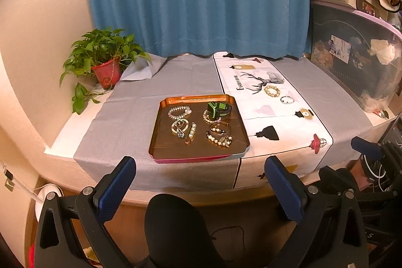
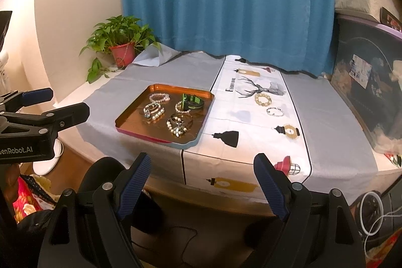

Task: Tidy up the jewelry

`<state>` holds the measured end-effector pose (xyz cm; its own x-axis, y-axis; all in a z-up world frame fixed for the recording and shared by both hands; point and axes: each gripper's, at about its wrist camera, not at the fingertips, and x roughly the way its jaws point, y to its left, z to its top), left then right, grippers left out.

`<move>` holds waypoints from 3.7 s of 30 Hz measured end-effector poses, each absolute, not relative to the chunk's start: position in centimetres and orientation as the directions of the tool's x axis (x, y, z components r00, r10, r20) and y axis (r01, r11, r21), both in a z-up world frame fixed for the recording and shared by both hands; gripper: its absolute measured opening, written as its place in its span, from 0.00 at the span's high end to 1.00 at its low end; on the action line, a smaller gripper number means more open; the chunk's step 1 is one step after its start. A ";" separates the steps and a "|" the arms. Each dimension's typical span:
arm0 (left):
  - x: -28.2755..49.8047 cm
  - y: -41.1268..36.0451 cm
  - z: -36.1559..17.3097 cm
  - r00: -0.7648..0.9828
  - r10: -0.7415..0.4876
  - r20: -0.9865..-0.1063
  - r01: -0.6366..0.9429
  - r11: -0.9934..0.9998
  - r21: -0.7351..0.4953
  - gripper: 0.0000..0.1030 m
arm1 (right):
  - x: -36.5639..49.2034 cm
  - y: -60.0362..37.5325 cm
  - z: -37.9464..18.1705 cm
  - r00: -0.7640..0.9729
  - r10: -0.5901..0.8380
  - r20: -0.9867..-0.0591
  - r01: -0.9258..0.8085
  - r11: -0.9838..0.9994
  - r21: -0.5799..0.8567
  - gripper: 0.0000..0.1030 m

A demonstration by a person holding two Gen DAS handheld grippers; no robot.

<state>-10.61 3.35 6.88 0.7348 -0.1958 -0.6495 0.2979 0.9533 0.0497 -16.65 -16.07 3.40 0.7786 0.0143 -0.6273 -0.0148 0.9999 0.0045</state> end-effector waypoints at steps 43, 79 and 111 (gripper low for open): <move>16.6 -20.5 -0.8 0.603 -0.242 -0.760 0.477 0.873 0.100 0.01 | 6.9 -41.4 -9.5 0.590 -0.189 -0.785 0.325 0.946 0.017 0.18; 20.7 -24.9 -3.5 0.351 -0.372 -0.859 0.609 0.787 -0.092 0.90 | 11.3 -41.8 -8.1 0.622 -0.102 -0.776 0.192 0.981 0.025 0.97; -7.9 -0.4 3.4 0.512 -0.389 -0.766 0.510 0.855 -0.094 0.90 | -14.2 -20.7 1.7 0.695 0.024 -0.718 -0.052 0.998 -0.017 0.97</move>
<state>-7.86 -0.42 3.37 0.5118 -0.3892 -0.7659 0.5101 0.8550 -0.0936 -14.24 -20.66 1.72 0.6952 0.0237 -0.7184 -0.0520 0.9985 -0.0174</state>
